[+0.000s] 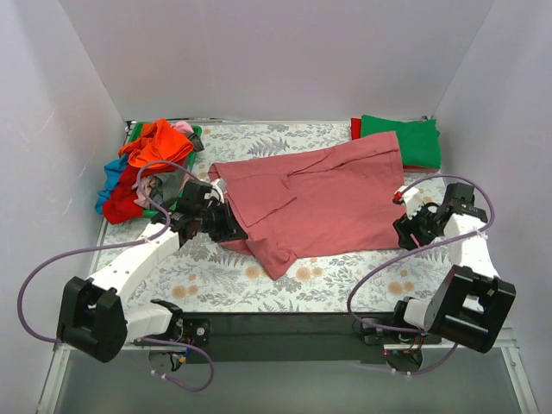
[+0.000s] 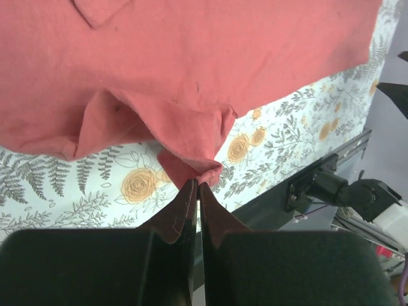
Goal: Fold and stack the t-shirts
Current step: Fold the tshirt
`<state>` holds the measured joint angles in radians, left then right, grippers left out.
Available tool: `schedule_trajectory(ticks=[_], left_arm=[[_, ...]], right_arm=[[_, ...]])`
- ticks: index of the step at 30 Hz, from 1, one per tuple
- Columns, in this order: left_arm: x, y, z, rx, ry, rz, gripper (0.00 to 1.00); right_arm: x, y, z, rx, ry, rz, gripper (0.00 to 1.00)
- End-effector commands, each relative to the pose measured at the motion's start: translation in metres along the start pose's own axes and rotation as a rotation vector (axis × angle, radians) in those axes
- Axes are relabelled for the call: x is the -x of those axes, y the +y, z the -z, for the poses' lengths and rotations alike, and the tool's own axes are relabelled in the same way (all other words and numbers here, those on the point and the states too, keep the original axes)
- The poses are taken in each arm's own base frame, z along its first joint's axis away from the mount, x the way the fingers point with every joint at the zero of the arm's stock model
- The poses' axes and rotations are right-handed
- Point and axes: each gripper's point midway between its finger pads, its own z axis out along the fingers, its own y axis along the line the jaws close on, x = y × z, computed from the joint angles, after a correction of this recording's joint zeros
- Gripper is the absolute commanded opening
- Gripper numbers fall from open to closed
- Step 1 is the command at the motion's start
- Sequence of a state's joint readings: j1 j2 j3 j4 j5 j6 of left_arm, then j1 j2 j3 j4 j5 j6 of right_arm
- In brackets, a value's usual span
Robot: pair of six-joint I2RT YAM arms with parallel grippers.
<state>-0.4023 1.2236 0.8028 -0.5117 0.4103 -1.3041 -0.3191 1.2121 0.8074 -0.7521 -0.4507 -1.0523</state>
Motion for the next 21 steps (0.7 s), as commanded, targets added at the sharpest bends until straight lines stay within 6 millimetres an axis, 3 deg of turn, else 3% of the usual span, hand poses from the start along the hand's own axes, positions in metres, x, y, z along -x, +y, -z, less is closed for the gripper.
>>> schedule_trajectory(ticks=[1, 8, 15, 21], left_arm=[[0.002, -0.019, 0.017, -0.082, -0.052, -0.009, 0.00], [-0.004, -0.023, 0.026, -0.137, -0.082, -0.059, 0.00], [-0.017, -0.013, 0.015, -0.150, -0.039, -0.089, 0.00], [-0.022, -0.016, 0.012, -0.183, 0.006, -0.135, 0.00]], right_arm=[[-0.015, -0.019, 0.010, -0.008, 0.057, -0.033, 0.72], [-0.028, -0.055, 0.013, 0.012, 0.077, -0.318, 0.64], [-0.035, -0.056, -0.009, 0.091, 0.093, -0.497, 0.57], [-0.035, -0.045, -0.022, 0.151, 0.081, -0.604, 0.53]])
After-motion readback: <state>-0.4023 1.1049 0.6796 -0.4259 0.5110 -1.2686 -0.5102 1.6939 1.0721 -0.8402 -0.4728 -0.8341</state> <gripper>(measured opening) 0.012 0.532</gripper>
